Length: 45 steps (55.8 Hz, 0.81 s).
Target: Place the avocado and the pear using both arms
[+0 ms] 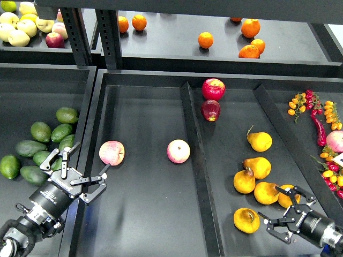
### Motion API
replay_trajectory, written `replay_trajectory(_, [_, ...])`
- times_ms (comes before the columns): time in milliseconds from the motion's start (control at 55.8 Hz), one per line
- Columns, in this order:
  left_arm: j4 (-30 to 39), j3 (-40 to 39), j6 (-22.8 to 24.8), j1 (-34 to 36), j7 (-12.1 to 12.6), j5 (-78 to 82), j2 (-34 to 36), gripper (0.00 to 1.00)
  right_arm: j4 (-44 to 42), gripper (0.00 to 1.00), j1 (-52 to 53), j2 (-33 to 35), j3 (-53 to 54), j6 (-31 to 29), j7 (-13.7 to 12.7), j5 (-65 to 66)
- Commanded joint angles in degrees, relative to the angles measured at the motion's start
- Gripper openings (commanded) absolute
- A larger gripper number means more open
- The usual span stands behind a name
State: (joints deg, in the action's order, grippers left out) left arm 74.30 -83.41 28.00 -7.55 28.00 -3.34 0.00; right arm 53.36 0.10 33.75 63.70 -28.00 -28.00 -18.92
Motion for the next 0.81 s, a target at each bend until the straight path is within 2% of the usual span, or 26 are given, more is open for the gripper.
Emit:
replay_trajectory(0, [-0.04, 0.0, 0.0, -0.09, 0.0, 0.0, 0.0, 0.99, 1.84, 0.97, 1.83, 2.19, 1.69, 0.0, 0.0, -3.05])
replay_trajectory(161, [-0.04, -0.09, 0.0, -0.09, 0.0, 0.0, 0.0, 0.99, 1.4, 0.98, 6.49, -0.79, 6.0, 0.0, 0.0, -3.23])
replay_trajectory(341, [-0.04, 0.0, 0.0, -0.09, 0.0, 0.09, 0.0, 0.99, -0.09, 0.98, 10.27, -11.33, 11.36, 0.0, 0.0, -2.97])
replay_trajectory(789, [-0.04, 0.0, 0.0, -0.27, 0.0, 0.09, 0.0, 0.99, -2.03, 0.99, 15.55, -31.81, 12.68, 0.0, 0.0, -2.71])
